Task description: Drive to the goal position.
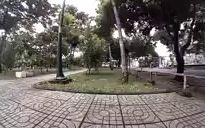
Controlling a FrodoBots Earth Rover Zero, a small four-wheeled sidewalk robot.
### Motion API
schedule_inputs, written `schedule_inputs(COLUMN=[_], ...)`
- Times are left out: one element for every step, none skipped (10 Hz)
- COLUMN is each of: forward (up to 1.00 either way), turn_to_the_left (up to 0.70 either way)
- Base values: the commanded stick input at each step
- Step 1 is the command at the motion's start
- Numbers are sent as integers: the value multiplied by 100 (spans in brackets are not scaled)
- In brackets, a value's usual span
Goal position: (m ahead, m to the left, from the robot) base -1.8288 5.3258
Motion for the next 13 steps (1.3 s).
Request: schedule_inputs(forward=[100, 100, 100, 100, 100, 100, 100, 100, 100, 100, 100, 100, 100], turn_to_the_left=[0, 0, -4, -27, -19, 0, 0, 7, 20, 27, 27, 27, 27])
